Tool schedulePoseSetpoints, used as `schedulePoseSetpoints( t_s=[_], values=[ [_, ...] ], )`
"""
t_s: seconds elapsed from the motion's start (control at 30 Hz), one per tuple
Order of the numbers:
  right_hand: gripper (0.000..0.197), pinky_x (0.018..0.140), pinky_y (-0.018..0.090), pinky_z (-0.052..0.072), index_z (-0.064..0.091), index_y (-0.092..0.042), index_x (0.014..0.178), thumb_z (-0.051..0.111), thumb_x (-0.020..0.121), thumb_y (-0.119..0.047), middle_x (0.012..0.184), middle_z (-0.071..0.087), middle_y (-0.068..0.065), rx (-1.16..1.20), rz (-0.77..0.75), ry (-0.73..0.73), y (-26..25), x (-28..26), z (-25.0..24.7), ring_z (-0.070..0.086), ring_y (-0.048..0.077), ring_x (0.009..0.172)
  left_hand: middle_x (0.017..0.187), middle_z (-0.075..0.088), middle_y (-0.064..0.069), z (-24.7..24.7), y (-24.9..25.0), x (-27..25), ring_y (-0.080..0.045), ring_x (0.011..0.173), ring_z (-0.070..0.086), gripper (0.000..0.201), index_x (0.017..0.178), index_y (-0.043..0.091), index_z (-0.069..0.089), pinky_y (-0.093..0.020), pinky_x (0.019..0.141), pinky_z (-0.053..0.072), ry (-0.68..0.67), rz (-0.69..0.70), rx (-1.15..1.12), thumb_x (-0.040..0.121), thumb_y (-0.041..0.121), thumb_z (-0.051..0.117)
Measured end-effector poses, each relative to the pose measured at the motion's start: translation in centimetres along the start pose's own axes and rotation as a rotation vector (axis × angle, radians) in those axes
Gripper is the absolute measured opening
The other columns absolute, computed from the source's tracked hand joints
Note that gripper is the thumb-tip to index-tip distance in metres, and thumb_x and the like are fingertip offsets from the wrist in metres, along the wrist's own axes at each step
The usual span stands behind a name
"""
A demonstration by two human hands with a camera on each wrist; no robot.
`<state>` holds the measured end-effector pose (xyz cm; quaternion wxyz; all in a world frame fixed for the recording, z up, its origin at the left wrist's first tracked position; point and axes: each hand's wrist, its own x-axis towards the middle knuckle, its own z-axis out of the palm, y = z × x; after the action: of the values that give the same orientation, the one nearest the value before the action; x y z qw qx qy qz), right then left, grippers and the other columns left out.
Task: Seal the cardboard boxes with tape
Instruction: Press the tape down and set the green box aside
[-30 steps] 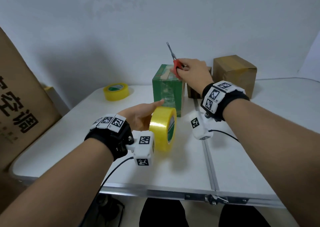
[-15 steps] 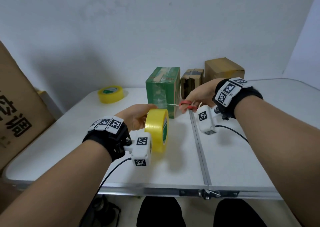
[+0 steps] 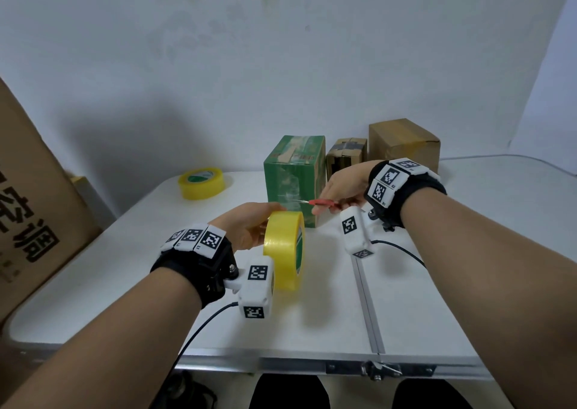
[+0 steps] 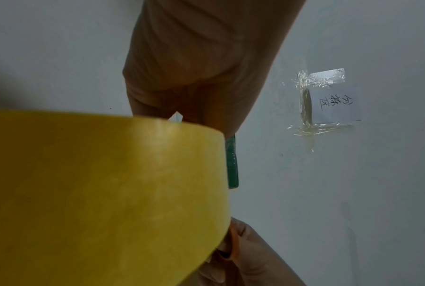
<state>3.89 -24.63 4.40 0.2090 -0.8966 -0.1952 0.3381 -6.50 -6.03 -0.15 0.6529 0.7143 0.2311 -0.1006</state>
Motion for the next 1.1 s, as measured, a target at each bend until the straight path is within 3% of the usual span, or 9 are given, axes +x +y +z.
schedulePoseSetpoints(
  t_s=[0.1, 0.2, 0.3, 0.4, 0.57, 0.73, 0.9, 1.0, 1.1],
  values=[
    [0.041, 0.045, 0.02, 0.03, 0.074, -0.003, 0.108, 0.078, 0.081, -0.033, 0.063, 0.053, 0.002, 0.052, -0.026, 0.028, 0.3, 0.1, -0.4, 0.033, 0.011, 0.047, 0.1, 0.056, -0.014, 0.0, 0.1, -0.2, -0.023, 0.09, 0.052, 0.034, 0.121, 0.004, 0.06, -0.028, 0.068, 0.051, -0.001, 0.009, 0.002, 0.092, 0.02, 0.063],
    [0.027, 0.041, 0.017, 0.028, 0.073, -0.005, 0.09, 0.075, 0.084, -0.031, 0.059, 0.051, -0.001, 0.072, 0.021, 0.004, -0.1, 0.2, -0.1, 0.032, 0.008, 0.045, 0.1, 0.054, -0.014, 0.1, 0.1, -0.3, -0.023, 0.09, 0.051, 0.029, 0.118, 0.006, 0.06, -0.028, 0.068, 0.05, 0.0, 0.01, -0.01, 0.093, 0.019, 0.062],
    [0.032, 0.039, 0.016, 0.029, 0.057, -0.014, 0.074, 0.076, 0.082, -0.038, 0.058, 0.046, 0.0, 0.09, 0.068, -0.015, -0.5, 1.0, 0.4, 0.031, 0.009, 0.045, 0.099, 0.056, -0.013, 0.1, 0.1, -0.4, -0.021, 0.085, 0.054, 0.023, 0.113, 0.007, 0.06, -0.028, 0.068, 0.051, 0.007, 0.012, -0.02, 0.094, 0.02, 0.061],
    [0.031, 0.041, 0.017, 0.028, 0.055, -0.016, 0.082, 0.076, 0.082, -0.039, 0.059, 0.042, -0.002, 0.087, 0.053, -0.048, -1.0, 1.6, 0.7, 0.03, 0.009, 0.047, 0.096, 0.059, -0.012, 0.2, 0.2, -0.5, -0.021, 0.083, 0.056, 0.023, 0.111, 0.007, 0.061, -0.028, 0.068, 0.052, -0.001, 0.022, -0.016, 0.093, 0.021, 0.062],
    [0.04, 0.049, 0.02, 0.033, 0.073, -0.006, 0.11, 0.076, 0.083, -0.035, 0.064, 0.049, -0.001, -0.012, -0.081, 0.059, -1.1, 0.9, 0.8, 0.035, 0.01, 0.05, 0.078, 0.061, -0.008, 0.1, 0.2, -0.8, -0.017, 0.067, 0.058, 0.011, 0.096, 0.009, 0.06, -0.025, 0.06, 0.053, 0.02, 0.02, -0.008, 0.093, 0.02, 0.061],
    [0.016, 0.047, 0.016, 0.033, 0.08, -0.018, 0.096, 0.076, 0.084, -0.029, 0.052, 0.057, -0.011, -0.075, -0.171, 0.14, -0.9, -0.3, 0.9, 0.036, 0.004, 0.042, 0.092, 0.06, -0.011, 0.3, 0.2, -0.8, -0.018, 0.074, 0.057, 0.019, 0.109, 0.008, 0.06, -0.027, 0.065, 0.053, 0.02, 0.027, -0.002, 0.093, 0.019, 0.061],
    [0.028, 0.044, 0.018, 0.031, 0.079, -0.009, 0.095, 0.077, 0.082, -0.034, 0.06, 0.057, -0.001, 0.024, -0.189, 0.184, -0.3, -0.2, 1.6, 0.035, 0.008, 0.044, 0.103, 0.061, -0.014, 0.2, 0.2, -1.0, -0.02, 0.078, 0.06, 0.029, 0.116, 0.005, 0.061, -0.028, 0.062, 0.056, 0.013, 0.018, -0.004, 0.092, 0.021, 0.064],
    [0.044, 0.044, 0.018, 0.031, 0.07, 0.001, 0.107, 0.073, 0.086, -0.037, 0.063, 0.054, 0.002, 0.061, -0.088, 0.083, -0.2, -0.3, 2.2, 0.037, 0.01, 0.046, 0.101, 0.063, -0.013, 0.0, 0.1, -1.3, -0.019, 0.074, 0.062, 0.033, 0.119, 0.004, 0.061, -0.024, 0.054, 0.057, 0.013, 0.025, -0.041, 0.091, 0.021, 0.066],
    [0.049, 0.051, 0.02, 0.036, 0.064, -0.009, 0.111, 0.06, 0.09, -0.053, 0.07, 0.055, 0.0, 0.08, 0.027, -0.047, 0.0, -1.2, 3.2, 0.043, 0.011, 0.056, 0.083, 0.068, -0.008, -0.3, 0.1, -1.9, -0.014, 0.059, 0.067, 0.027, 0.111, 0.004, 0.064, -0.023, 0.049, 0.054, -0.001, 0.049, -0.066, 0.091, 0.021, 0.067]
  ],
)
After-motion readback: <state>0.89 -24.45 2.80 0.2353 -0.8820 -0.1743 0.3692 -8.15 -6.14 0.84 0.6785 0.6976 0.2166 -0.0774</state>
